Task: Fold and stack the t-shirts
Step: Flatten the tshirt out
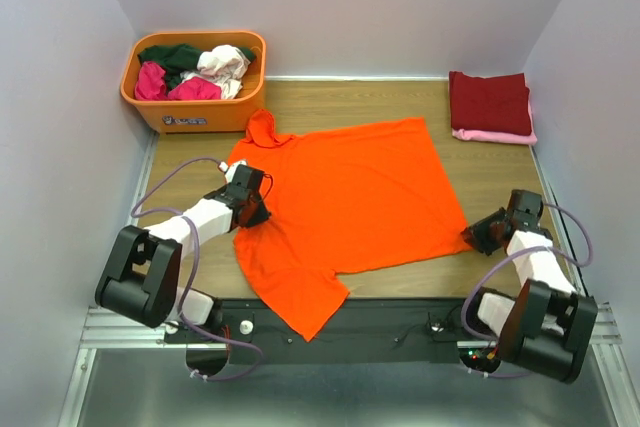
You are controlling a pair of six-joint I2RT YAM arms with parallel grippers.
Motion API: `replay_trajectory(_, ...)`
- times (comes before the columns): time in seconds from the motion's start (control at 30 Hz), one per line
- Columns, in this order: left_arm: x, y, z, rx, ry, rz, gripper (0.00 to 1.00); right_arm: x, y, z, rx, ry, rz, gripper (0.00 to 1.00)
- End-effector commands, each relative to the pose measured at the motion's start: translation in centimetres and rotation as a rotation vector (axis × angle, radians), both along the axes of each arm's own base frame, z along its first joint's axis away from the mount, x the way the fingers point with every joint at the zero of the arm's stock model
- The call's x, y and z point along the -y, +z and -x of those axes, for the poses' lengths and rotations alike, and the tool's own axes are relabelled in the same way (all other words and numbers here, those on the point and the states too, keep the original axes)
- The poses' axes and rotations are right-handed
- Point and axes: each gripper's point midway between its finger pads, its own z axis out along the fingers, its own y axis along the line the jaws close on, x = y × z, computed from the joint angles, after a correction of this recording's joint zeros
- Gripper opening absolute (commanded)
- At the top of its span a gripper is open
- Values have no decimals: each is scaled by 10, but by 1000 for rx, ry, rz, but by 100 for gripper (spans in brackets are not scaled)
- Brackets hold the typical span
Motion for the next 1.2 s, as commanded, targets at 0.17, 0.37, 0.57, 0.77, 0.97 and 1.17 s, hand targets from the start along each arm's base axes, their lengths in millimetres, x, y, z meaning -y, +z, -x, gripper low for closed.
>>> replay_trajectory(0.17, -65, 29, 2, 36, 74, -212, 27, 26, 89, -45, 215, -5, 118, 36)
replay_trajectory(0.37, -62, 66, -26, 94, 60, -217, 37, -18, 98, -89, 235, 420, 247, 40)
replay_trajectory(0.57, -33, 80, -64, 148, -2, -133, 41, -76, 91, -153, 204, 681, 411, 39)
replay_trajectory(0.77, -3, 42, -90, 22, -110, -151, 41, -80, 42, -186, 89, 748, 428, 35)
replay_trajectory(0.97, -6, 10, -78, -67, -119, -165, 41, -54, 6, -154, -73, 702, 489, 35)
replay_trajectory(1.17, -2, -7, -39, -153, -136, -100, 41, -46, -21, -82, -250, 634, 408, 36)
